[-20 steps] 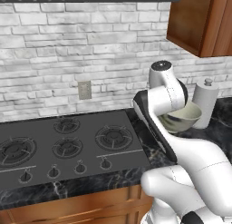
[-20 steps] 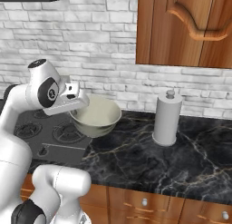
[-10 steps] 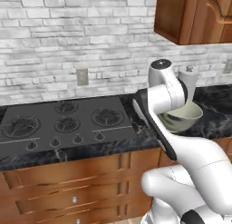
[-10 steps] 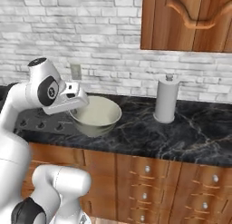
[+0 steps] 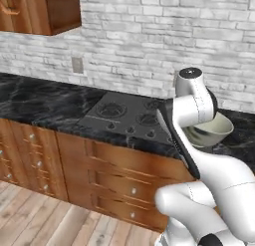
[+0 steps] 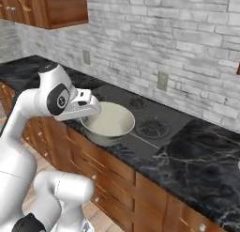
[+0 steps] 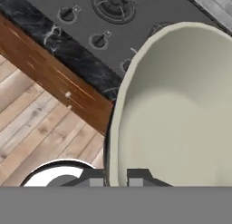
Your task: Pick the cup and bowl from the counter and place them on the counter next to the sink.
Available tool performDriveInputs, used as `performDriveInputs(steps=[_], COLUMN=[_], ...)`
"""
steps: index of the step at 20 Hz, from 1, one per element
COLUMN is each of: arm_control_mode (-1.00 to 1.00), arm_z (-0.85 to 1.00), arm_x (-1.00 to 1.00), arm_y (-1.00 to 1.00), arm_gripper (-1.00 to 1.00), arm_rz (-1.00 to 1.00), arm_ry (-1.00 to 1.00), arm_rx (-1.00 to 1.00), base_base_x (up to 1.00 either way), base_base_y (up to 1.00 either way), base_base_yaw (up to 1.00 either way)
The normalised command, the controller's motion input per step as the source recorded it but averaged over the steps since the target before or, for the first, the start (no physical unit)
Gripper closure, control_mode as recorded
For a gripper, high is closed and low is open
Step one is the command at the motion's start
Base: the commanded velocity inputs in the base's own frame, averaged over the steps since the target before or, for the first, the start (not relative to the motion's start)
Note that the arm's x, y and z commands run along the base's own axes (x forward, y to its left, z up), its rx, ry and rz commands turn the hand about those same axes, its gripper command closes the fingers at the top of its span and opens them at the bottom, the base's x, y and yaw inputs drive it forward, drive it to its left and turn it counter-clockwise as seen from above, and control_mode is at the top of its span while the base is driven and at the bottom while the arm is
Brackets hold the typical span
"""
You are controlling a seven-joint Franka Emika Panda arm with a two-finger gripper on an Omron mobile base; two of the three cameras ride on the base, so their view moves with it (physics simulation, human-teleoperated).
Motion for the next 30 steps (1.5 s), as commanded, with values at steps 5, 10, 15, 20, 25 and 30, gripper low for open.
performDriveInputs(steps=[5, 10, 15, 20, 25, 30], arm_control_mode=[1.00, 1.00, 1.00, 1.00, 1.00, 1.00], arm_z=[0.00, 0.00, 0.00, 0.00, 0.00, 0.00], arm_x=[0.00, 0.00, 0.00, 0.00, 0.00, 0.00], arm_y=[0.00, 0.00, 0.00, 0.00, 0.00, 0.00], arm_gripper=[1.00, 1.00, 1.00, 1.00, 1.00, 1.00], arm_rz=[0.00, 0.00, 0.00, 0.00, 0.00, 0.00], arm_ry=[0.00, 0.00, 0.00, 0.00, 0.00, 0.00], arm_rx=[0.00, 0.00, 0.00, 0.00, 0.00, 0.00], base_base_x=[0.00, 0.00, 0.00, 0.00, -0.01, 0.00], base_base_y=[0.00, 0.00, 0.00, 0.00, 0.00, 0.00], base_base_yaw=[1.00, 1.00, 1.00, 1.00, 1.00, 1.00])
